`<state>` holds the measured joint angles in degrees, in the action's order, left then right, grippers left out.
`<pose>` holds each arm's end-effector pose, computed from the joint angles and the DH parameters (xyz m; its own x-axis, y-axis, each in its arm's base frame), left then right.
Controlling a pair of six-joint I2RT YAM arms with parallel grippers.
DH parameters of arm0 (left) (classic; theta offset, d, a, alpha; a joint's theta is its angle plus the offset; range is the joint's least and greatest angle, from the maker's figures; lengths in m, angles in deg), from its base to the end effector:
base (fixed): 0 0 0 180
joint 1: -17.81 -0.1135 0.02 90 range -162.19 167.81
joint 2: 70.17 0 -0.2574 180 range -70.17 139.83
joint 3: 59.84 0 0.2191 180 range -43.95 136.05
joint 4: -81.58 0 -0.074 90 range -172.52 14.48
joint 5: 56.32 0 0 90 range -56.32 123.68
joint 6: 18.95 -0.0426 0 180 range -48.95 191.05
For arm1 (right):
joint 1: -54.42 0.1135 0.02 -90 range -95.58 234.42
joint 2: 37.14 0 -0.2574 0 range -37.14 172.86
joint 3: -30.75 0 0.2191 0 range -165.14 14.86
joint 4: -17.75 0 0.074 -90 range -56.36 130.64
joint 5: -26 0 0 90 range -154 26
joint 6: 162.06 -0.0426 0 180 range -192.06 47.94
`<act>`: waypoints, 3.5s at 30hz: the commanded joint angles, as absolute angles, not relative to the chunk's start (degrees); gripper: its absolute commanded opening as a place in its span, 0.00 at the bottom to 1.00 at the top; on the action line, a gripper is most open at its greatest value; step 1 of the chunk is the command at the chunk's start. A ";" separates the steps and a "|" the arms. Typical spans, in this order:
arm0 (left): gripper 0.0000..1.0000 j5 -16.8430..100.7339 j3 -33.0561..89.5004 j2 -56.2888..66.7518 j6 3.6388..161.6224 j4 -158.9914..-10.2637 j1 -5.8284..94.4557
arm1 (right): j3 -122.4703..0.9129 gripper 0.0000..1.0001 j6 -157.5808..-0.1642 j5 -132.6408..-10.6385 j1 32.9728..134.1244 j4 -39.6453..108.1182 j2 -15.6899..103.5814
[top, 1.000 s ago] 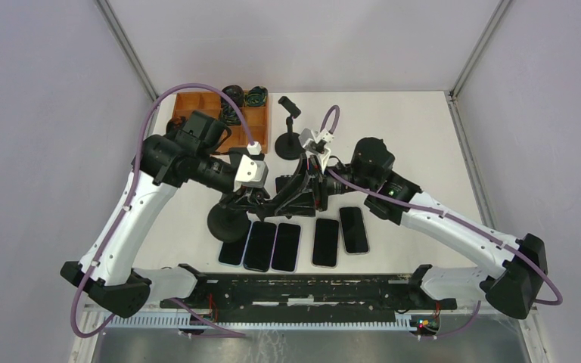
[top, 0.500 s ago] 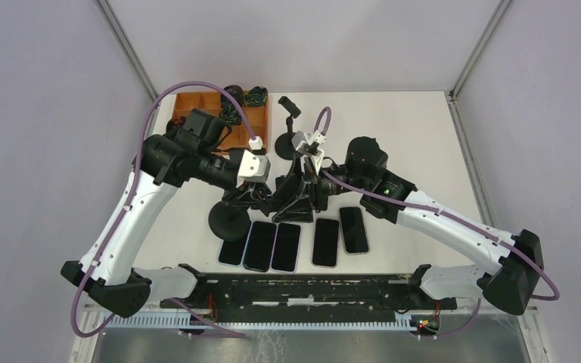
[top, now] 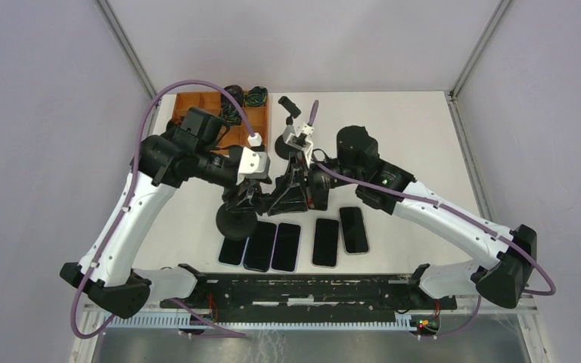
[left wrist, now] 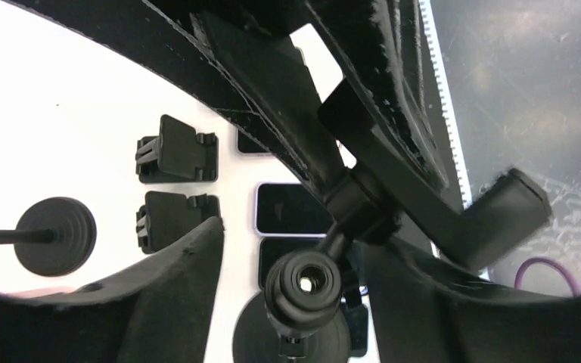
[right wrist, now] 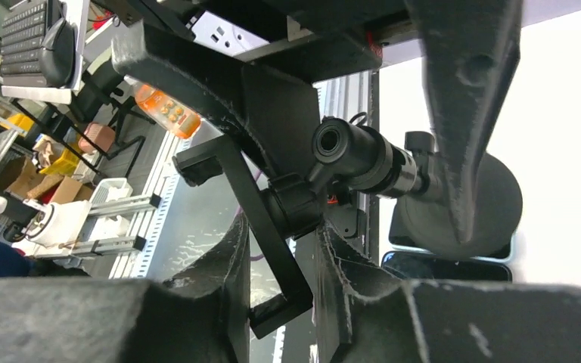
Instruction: Remove the phone from the phone stand
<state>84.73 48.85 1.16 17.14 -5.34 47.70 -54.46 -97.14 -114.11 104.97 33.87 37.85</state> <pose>0.1296 -0.1127 0.4070 0.1380 0.5066 -0.8511 0.9871 -0.1403 0.0766 0.1462 0.2291 0.3906 -0.4746 -0.1490 -0.8675 -0.8601 -0.1311 0.4931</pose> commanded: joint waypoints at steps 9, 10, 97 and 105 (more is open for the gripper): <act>1.00 78.84 51.21 -0.83 26.24 -11.81 47.98 | -70.74 0.00 -90.44 -109.38 99.62 40.49 33.54; 1.00 77.37 51.24 -1.18 27.66 -12.89 47.84 | -72.43 0.00 -89.13 -109.15 99.03 42.96 33.53; 1.00 45.72 13.52 2.51 54.66 -63.11 21.46 | -16.48 0.98 -79.95 -39.49 63.05 29.50 14.01; 1.00 48.84 -2.31 2.92 53.24 -82.93 19.46 | 8.94 0.98 -70.64 -26.58 63.06 0.85 7.96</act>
<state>46.50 0.89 3.65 54.76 -66.01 20.93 3.52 -74.39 -36.27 63.28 21.35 8.78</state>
